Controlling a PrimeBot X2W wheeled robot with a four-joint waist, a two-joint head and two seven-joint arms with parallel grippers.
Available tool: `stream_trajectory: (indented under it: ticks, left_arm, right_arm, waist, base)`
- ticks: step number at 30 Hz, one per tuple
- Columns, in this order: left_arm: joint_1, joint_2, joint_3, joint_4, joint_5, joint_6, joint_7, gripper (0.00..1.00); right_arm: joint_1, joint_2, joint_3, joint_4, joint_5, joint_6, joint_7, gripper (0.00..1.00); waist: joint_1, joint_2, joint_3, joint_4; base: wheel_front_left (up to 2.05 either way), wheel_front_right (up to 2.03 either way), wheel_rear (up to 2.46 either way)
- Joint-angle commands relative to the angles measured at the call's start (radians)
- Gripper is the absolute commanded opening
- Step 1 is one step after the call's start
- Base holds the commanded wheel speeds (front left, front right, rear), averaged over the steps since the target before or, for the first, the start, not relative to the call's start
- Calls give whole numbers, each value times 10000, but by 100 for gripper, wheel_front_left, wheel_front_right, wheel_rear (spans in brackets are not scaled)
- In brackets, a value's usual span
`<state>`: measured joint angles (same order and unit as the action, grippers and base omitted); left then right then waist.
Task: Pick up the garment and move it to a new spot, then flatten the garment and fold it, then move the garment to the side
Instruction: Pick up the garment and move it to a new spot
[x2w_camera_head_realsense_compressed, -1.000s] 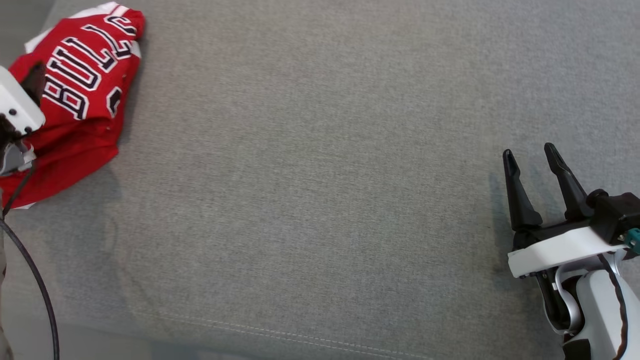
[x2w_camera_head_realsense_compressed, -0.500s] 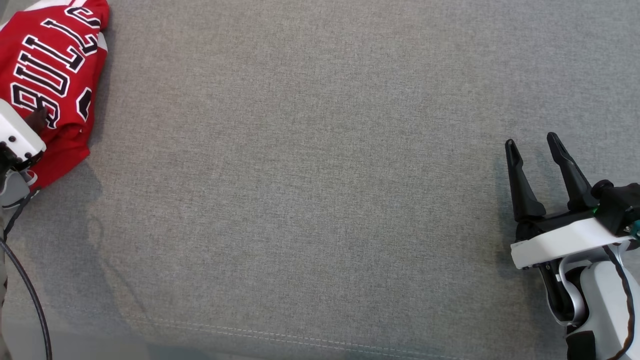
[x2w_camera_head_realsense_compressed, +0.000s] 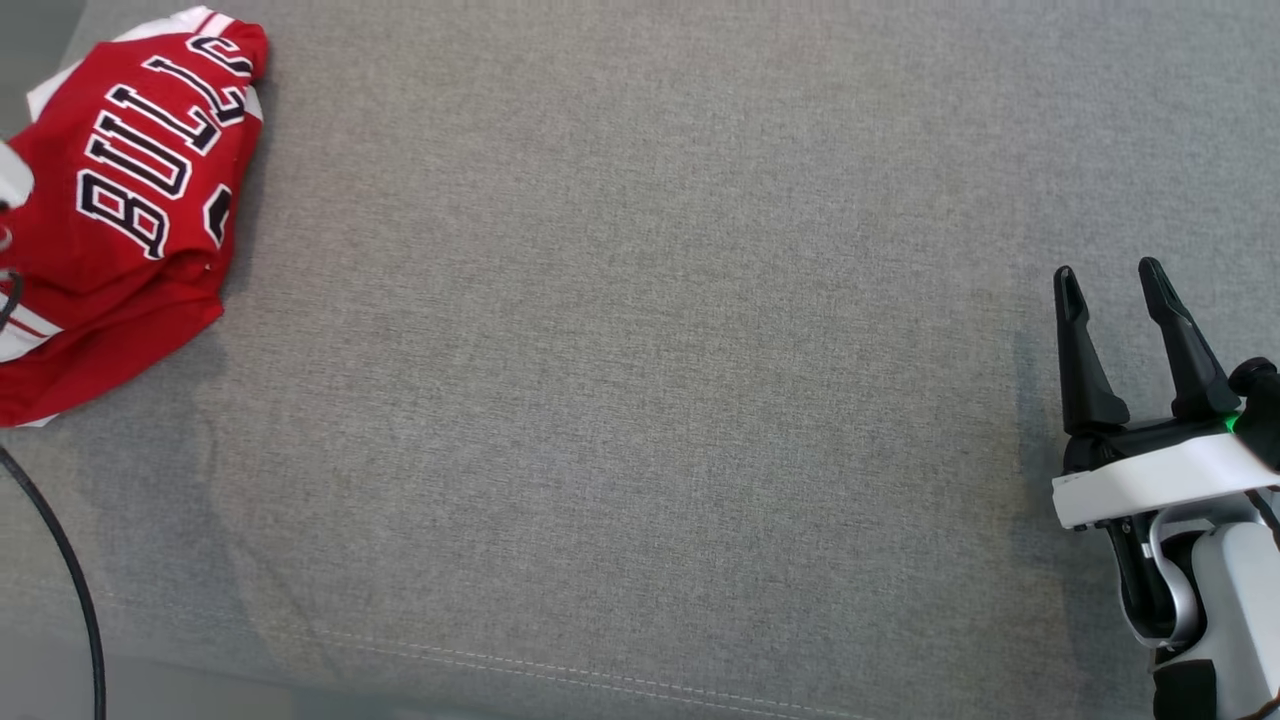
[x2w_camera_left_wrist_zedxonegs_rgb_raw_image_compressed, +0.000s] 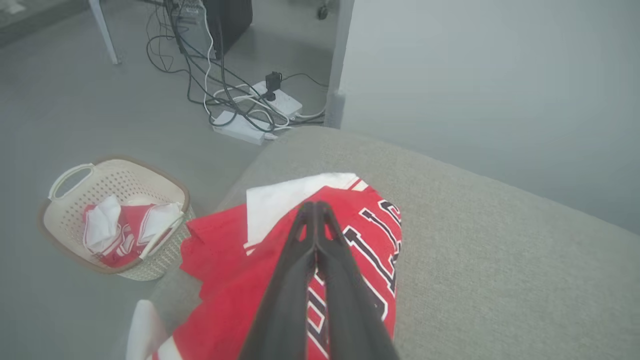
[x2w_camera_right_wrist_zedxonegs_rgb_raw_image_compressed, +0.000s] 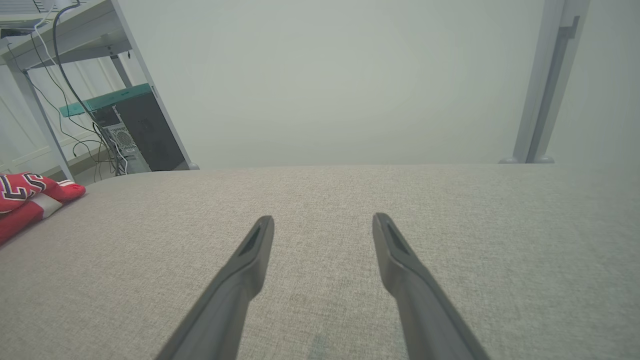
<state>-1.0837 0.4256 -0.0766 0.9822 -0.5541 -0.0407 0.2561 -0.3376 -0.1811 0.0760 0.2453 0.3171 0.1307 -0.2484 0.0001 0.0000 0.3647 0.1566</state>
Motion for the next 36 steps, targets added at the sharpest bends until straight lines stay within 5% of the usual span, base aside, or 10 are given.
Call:
stream_trajectory:
  ticks: [1,12,13,14,23,30,36]
  left_arm:
    - [-331,610,77,-383,163,-102,-180,0]
    - [34,628,-291,-2041,688,229,-1374,0]
    - [240,564,-238,-2305,626,260,-1543,34]
    - [482,539,-216,-2591,619,302,-1716,100]
    - [3967,-58,-206,-6323,742,1198,-2966,100]
    - [7114,-538,-525,-9283,891,2053,-2839,100]
    - [8804,-785,-888,-10497,1045,2523,-2666,100]
  right_arm:
    - [124,6,182,-275,73,0,-134,100]
    - [372,208,30,-466,-34,0,-134,100]
    - [432,226,20,-477,-54,0,-134,100]
    - [494,247,19,-485,-62,0,-134,100]
    - [967,300,27,-650,-314,0,-134,100]
    - [1296,316,47,-742,-577,0,-134,100]
    - [1670,399,33,-642,-674,0,-134,100]
  waist:
    - [-1,0,-148,98]
    - [-1,0,-739,92]
    - [-1,0,-821,87]
    - [-1,0,-885,72]
    - [-1,0,-1449,-16]
    - [-1,0,-1976,-319]
    - [-1,0,-2538,-698]
  base:
    - [0,0,0]
    - [0,0,0]
    - [0,0,0]
    - [0,0,0]
    - [0,0,0]
    - [0,0,0]
    - [0,0,0]
